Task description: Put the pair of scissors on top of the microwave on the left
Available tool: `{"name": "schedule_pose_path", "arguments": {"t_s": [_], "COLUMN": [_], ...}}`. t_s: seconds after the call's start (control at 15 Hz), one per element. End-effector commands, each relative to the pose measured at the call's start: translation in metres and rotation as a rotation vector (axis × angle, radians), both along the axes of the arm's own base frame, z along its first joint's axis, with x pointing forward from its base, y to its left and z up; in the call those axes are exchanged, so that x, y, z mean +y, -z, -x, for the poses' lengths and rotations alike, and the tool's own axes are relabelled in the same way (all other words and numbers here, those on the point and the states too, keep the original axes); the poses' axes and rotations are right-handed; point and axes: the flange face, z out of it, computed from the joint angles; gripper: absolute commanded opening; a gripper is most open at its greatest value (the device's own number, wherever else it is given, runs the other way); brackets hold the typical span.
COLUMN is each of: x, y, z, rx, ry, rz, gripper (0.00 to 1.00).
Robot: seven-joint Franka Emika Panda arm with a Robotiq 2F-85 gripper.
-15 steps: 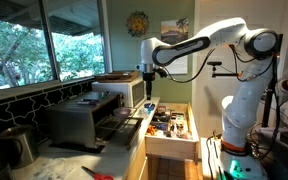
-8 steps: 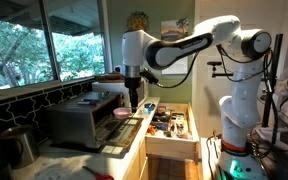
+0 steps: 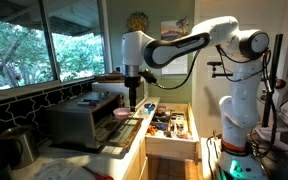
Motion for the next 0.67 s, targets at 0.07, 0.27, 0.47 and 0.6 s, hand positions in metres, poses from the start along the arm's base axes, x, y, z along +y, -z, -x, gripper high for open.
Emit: {"name": "schedule_pose_path", "arguments": {"t_s": [0.07, 0.27, 0.47, 0.6], "x": [0.041, 0.063, 0.078, 0.082], "y": [0.043, 0.081, 0.116, 0.134], "z": [-0.022, -0.034, -0.048, -0.054], "rx": [0.083, 0.144, 0.177, 0.194], "ry": [0.175, 0.296, 0.443, 0.505], "rz": [-0.175, -0.264, -0.262, -0.194], "gripper": [1.00, 1.00, 1.00, 1.00]}}
